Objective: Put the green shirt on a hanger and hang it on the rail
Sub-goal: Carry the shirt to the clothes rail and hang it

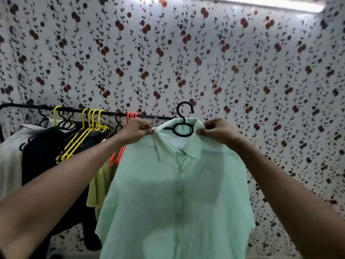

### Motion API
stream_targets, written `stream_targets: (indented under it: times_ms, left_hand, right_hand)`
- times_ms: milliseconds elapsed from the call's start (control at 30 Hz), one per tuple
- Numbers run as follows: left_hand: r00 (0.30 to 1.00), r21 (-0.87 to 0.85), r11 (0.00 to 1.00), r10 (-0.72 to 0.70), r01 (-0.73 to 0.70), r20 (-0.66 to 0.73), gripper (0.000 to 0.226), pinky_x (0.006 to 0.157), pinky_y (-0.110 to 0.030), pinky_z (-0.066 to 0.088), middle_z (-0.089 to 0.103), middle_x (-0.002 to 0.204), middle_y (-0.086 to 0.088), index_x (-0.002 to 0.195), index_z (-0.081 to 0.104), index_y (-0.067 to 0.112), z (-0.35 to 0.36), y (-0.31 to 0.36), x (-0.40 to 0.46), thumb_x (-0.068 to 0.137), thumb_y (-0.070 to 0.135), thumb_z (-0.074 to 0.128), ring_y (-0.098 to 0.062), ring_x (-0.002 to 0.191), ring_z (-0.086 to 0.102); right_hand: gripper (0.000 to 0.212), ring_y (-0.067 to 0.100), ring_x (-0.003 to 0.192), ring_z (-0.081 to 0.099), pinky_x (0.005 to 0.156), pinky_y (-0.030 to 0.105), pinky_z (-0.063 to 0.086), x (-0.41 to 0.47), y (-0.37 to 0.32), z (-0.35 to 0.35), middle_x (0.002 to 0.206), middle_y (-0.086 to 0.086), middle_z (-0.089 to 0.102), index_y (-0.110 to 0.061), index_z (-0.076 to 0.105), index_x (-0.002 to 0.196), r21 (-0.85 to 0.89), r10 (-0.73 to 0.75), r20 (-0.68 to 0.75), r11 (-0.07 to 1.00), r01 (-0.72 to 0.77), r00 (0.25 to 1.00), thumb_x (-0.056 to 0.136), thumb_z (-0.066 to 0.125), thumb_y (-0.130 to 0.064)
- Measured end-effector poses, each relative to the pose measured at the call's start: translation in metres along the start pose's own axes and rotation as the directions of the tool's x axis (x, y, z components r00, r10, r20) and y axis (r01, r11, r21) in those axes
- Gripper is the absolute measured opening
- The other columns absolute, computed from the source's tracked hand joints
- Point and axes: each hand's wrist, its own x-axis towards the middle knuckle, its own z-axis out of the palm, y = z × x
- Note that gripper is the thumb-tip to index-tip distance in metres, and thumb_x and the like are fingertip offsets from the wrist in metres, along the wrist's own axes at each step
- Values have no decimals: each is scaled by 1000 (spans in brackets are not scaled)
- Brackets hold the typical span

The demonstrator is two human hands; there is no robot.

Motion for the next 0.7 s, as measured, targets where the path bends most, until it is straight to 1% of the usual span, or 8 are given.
stream_targets:
  times_ms: [67,167,267,300,433,567,633,700]
  left_hand:
    - [1000,-12,1000,2,-2,10,10,65,-18,43,69,77,6,100,80,10,3,-15,26,92,11,74,-3,69,56]
    - [997,-26,1000,12,-10,73,11,60,-12,42,68,77,6,101,79,10,11,-32,63,91,14,75,-4,68,55]
    - [988,-43,999,-6,13,154,17,83,-33,59,73,93,0,103,78,15,18,-42,89,88,22,79,-20,92,68]
    - [985,-38,999,-13,20,172,22,93,-40,57,73,104,-1,109,76,16,21,-47,97,88,24,78,-23,104,67]
    - [974,131,990,-77,50,212,61,115,-43,38,49,153,-8,149,46,16,27,-66,123,94,27,70,-27,141,46]
    - [971,328,944,-107,32,214,72,126,-52,19,35,163,-7,158,30,17,39,-83,143,97,30,65,-25,152,30]
    - [972,326,945,-97,22,215,76,128,-52,9,23,168,-6,161,21,16,51,-88,148,98,25,63,-23,156,17]
    - [977,294,955,-85,25,193,77,128,-50,10,18,169,-6,161,18,16,57,-91,151,97,17,62,-23,157,12]
  right_hand:
    - [12,14,68,69,65,30,60,27,1,4,86,7,79,-15,81,94,-2,4,-2,1000,-4,1000,85,82,-23]
    - [14,12,67,64,59,20,52,58,6,8,84,5,77,-12,81,95,-42,23,-26,999,-25,999,84,82,-20]
    - [12,13,71,61,59,22,48,75,14,6,81,5,75,-11,82,92,-60,63,-59,996,-67,996,82,83,-17]
    - [11,13,72,60,60,23,47,79,16,4,80,5,74,-12,82,92,-69,79,-66,994,-84,995,82,83,-16]
    - [10,16,74,57,60,24,44,89,23,-6,79,8,71,-10,82,91,-126,124,-94,983,-135,988,81,83,-12]
    - [11,15,73,58,62,25,46,89,18,-27,82,9,72,-10,82,92,-161,168,-54,971,-174,984,81,84,-13]
    - [13,15,71,60,61,24,48,91,16,-35,83,9,73,-11,82,92,-186,187,-43,964,-192,981,80,85,-15]
    - [12,12,67,60,54,19,48,94,14,-36,79,5,73,-13,81,90,-204,203,-33,957,-205,979,79,86,-17]
